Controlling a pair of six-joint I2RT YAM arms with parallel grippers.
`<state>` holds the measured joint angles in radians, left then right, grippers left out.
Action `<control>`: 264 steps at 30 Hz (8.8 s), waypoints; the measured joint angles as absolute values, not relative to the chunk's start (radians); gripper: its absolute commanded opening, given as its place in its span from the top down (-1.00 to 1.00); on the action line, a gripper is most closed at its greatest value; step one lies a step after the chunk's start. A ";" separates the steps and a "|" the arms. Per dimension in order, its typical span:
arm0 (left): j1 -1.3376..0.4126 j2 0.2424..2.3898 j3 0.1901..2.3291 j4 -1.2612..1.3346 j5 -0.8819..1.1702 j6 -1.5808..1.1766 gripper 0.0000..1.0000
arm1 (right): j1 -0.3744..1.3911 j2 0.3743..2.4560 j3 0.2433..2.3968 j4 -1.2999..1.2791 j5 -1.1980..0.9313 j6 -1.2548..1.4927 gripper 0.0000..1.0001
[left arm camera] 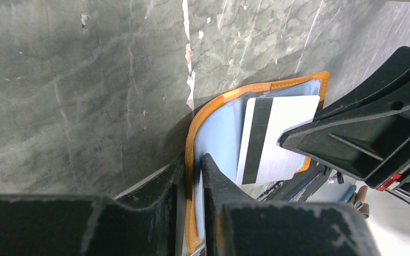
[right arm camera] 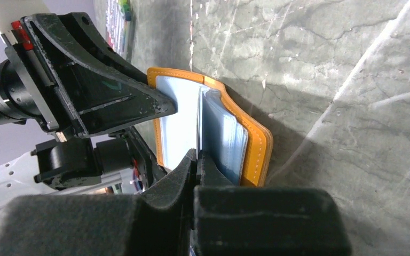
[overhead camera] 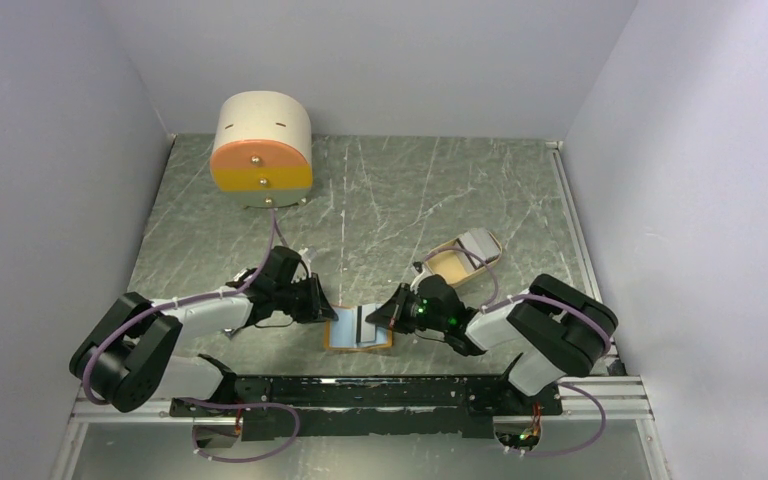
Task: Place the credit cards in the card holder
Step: Insert the credit card into the card holder.
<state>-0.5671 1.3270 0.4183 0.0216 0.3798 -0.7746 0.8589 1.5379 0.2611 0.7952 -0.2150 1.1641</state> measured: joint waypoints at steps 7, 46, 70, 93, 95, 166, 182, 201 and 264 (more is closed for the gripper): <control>-0.567 1.327 0.410 0.036 0.389 -0.779 0.59 | 0.859 1.553 0.262 0.803 -0.213 1.185 1.00; -0.567 1.341 0.411 0.039 0.389 -0.782 0.58 | 0.873 1.674 0.243 0.962 -0.274 1.228 1.00; -0.567 1.335 0.392 0.058 0.397 -0.809 0.56 | 0.881 1.734 0.162 1.176 -0.213 1.306 1.00; -0.567 1.327 0.364 0.094 0.408 -0.829 0.55 | 0.937 1.588 0.196 0.927 -0.078 1.255 0.79; -0.567 1.327 0.363 0.097 0.408 -0.831 0.56 | 0.938 1.594 0.197 0.929 -0.078 1.256 0.61; -0.567 1.259 0.360 0.038 0.386 -0.842 0.21 | 0.968 1.558 0.360 0.624 -0.134 1.163 0.08; -0.566 1.235 0.284 0.109 0.414 -0.913 0.70 | 0.992 1.541 0.482 0.398 -0.104 1.159 -0.08; -0.564 1.235 0.175 0.332 0.472 -1.056 0.48 | 1.015 1.520 0.652 0.026 0.028 1.011 -0.16; -0.564 1.314 0.173 0.400 0.485 -1.053 0.82 | 1.117 1.586 0.765 -0.078 0.120 0.910 -0.22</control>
<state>-0.5644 1.3136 0.1726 0.4004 0.4854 -1.0534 1.1172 1.5864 0.7650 -0.0784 0.1200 0.9100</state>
